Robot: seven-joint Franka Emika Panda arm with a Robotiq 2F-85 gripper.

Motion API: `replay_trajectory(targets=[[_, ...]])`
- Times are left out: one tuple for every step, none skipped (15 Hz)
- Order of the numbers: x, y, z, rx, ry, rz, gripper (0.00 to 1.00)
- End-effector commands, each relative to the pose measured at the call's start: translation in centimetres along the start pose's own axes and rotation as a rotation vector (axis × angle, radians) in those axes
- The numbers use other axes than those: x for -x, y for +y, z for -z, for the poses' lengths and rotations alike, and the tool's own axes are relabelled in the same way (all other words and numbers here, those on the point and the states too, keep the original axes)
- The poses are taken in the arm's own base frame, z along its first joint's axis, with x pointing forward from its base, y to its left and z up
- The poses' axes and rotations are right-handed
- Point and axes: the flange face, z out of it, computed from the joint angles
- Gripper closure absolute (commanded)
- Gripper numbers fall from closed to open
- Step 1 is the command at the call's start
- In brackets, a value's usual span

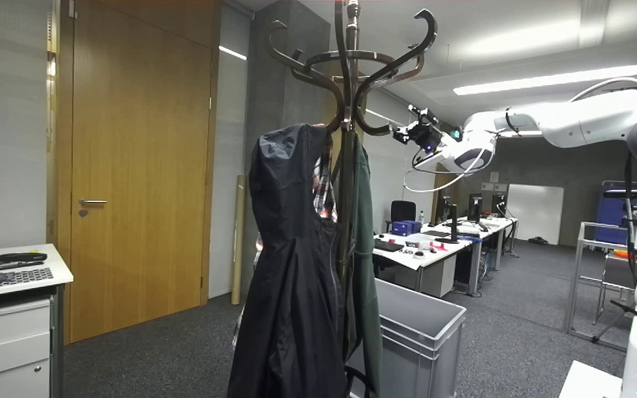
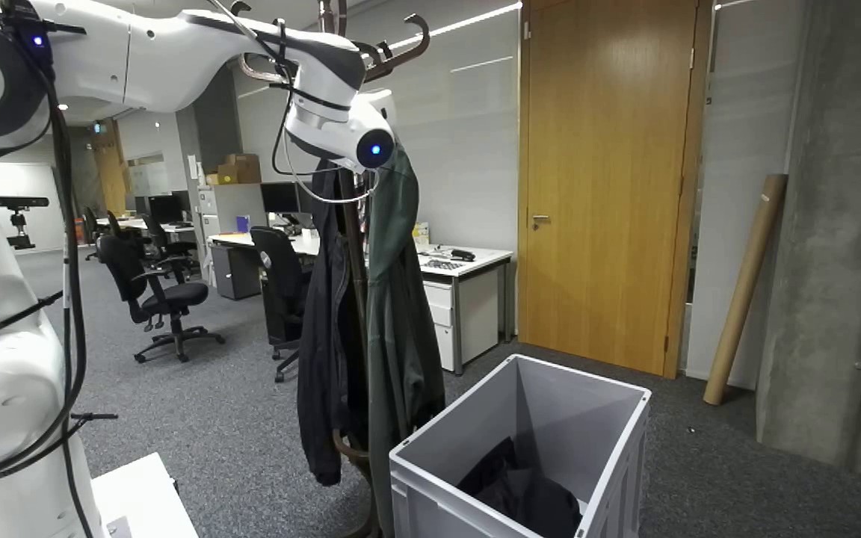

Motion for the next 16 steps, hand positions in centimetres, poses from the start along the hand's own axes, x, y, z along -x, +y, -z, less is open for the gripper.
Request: replay_trajectory(targets=[[-0.5, -0.2, -1.1, -0.008, -0.022, 0.022, 0.0], [-0.4, -0.3, -1.2, -0.011, -0.026, 0.022, 0.0], [-0.3, -0.3, -1.4, -0.014, -0.03, 0.021, 0.0], [-0.2, -0.3, -1.5, -0.016, -0.034, 0.019, 0.0], [-0.1, -0.4, -1.7, -0.018, -0.038, 0.018, 0.0], [0.0, -0.4, -1.7, -0.02, -0.04, 0.016, 0.0], [0.1, -0.4, -1.8, -0.021, -0.041, 0.014, 0.0], [0.1, -0.4, -1.9, -0.021, -0.04, 0.015, 0.0], [0.1, -0.4, -1.9, -0.021, -0.041, 0.014, 0.0], [0.1, -0.4, -1.8, -0.02, -0.042, 0.019, 0.0], [0.7, -0.3, -1.2, -0.019, -0.026, -0.005, 0.0], [0.7, -0.3, -1.2, -0.019, -0.026, -0.005, 0.0], [0.7, -0.3, -1.2, -0.019, -0.026, -0.005, 0.0], [0.7, -0.3, -1.2, -0.019, -0.026, -0.005, 0.0], [0.7, -0.3, -1.2, -0.019, -0.026, -0.005, 0.0], [0.7, -0.3, -1.2, -0.019, -0.027, -0.005, 0.0]])
